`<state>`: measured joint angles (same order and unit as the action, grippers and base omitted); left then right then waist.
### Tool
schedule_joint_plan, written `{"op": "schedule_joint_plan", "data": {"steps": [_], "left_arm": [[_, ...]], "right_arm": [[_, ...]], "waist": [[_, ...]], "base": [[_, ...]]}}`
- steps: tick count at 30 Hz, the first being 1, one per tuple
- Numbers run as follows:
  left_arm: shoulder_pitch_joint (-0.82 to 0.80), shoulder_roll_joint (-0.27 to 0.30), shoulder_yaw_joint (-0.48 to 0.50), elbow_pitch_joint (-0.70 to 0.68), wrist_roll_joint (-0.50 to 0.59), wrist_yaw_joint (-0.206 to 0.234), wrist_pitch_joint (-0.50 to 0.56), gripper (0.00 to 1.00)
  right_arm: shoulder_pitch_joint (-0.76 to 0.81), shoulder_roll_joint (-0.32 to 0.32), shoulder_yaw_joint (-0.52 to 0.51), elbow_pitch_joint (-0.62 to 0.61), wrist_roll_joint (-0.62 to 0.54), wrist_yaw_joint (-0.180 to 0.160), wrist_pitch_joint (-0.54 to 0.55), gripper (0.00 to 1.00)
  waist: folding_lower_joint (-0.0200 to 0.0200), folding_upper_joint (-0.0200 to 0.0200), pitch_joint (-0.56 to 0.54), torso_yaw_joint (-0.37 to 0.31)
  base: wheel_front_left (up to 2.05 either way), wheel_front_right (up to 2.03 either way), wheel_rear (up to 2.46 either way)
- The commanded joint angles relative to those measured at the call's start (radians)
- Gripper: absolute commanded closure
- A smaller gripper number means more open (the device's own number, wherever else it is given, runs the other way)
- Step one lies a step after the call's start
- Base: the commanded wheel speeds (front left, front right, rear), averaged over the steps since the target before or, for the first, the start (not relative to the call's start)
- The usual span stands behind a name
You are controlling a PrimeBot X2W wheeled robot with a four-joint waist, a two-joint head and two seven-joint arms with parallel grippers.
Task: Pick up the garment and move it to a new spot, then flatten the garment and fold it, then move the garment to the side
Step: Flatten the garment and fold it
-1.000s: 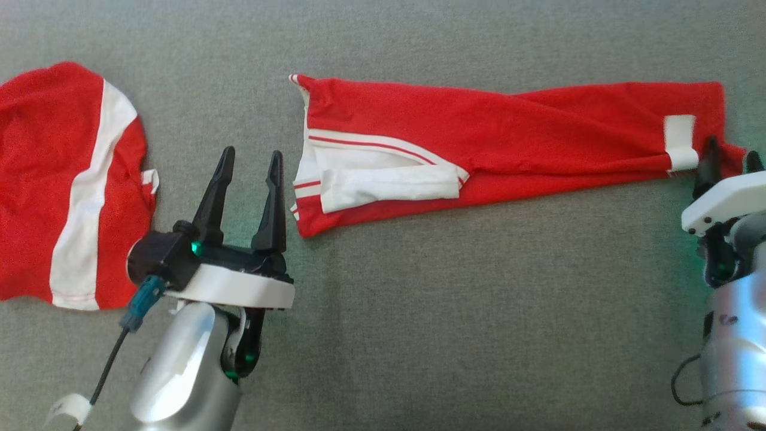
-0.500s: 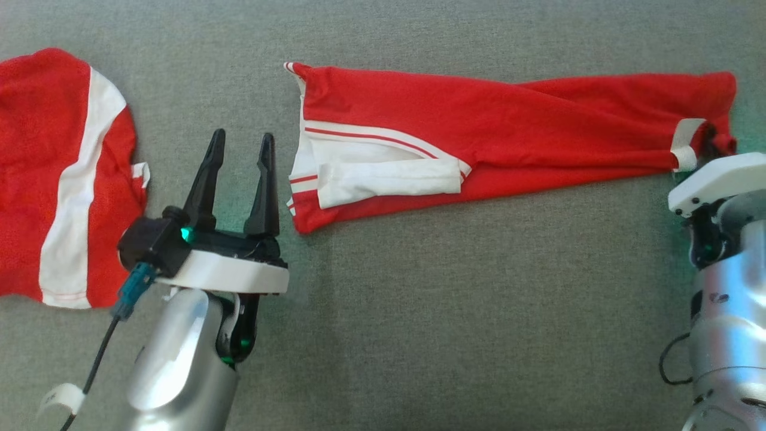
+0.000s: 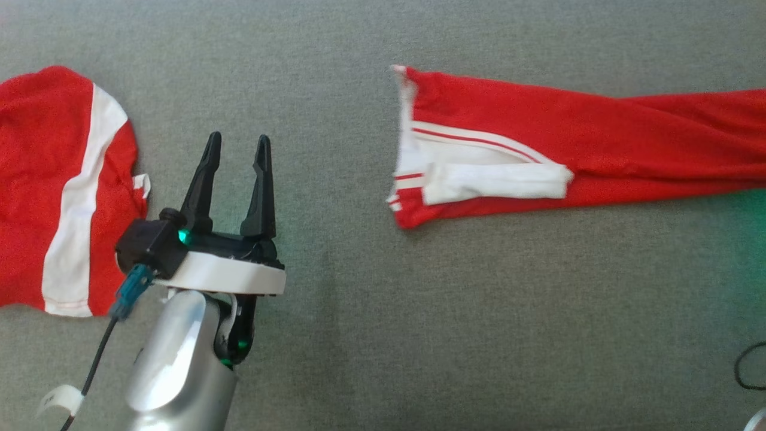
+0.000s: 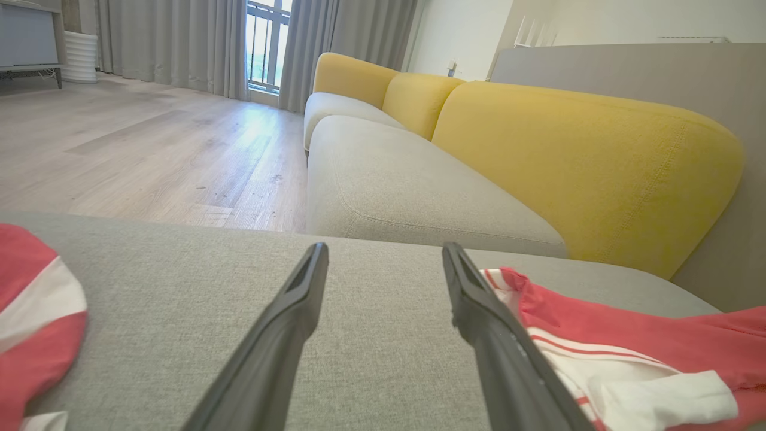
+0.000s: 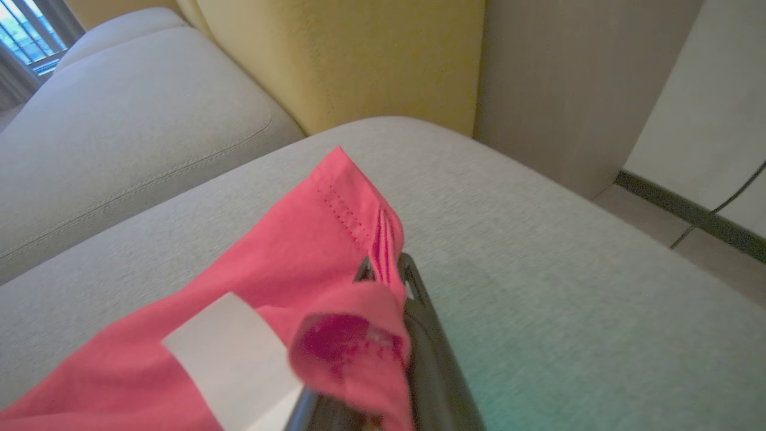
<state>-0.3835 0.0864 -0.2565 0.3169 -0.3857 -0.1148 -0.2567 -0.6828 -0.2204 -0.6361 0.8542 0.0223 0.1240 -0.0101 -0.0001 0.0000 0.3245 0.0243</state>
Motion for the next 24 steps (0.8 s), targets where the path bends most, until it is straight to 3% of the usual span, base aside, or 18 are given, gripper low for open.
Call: {"op": "schedule_joint_plan", "data": {"steps": [1,5,11,18,24], "left_arm": [[-0.008,0.01,0.038,-0.027,0.01,-0.004,-0.005,0.0],[0.005,0.009,0.045,-0.022,0.01,-0.006,-0.005,0.0],[0.032,0.005,0.051,-0.015,0.011,-0.008,-0.005,0.0],[0.069,-0.003,0.057,-0.011,0.006,-0.009,-0.005,0.0],[0.096,-0.01,0.061,-0.01,0.001,-0.008,-0.005,0.0]], "right_arm": [[-0.004,-0.016,0.006,-0.031,-0.015,0.007,-0.015,1.0],[-0.025,-0.005,-0.022,-0.031,-0.059,0.007,-0.042,1.0],[-0.037,0.061,0.042,-0.057,-0.071,0.007,-0.068,1.0],[-0.015,0.143,0.233,-0.122,-0.018,0.007,-0.062,1.0],[0.04,0.169,0.44,-0.193,0.092,0.007,-0.028,1.0]], "waist": [[0.0001,0.0,-0.007,-0.002],[0.0001,0.0,-0.033,-0.01],[0.0001,0.0,-0.09,-0.025],[0.0001,0.0,-0.161,-0.019],[0.0001,0.0,-0.201,0.008]], "base": [[0.0,0.0,0.0],[0.0,0.0,0.0],[0.0,0.0,0.0],[0.0,0.0,0.0],[0.0,0.0,0.0]]}}
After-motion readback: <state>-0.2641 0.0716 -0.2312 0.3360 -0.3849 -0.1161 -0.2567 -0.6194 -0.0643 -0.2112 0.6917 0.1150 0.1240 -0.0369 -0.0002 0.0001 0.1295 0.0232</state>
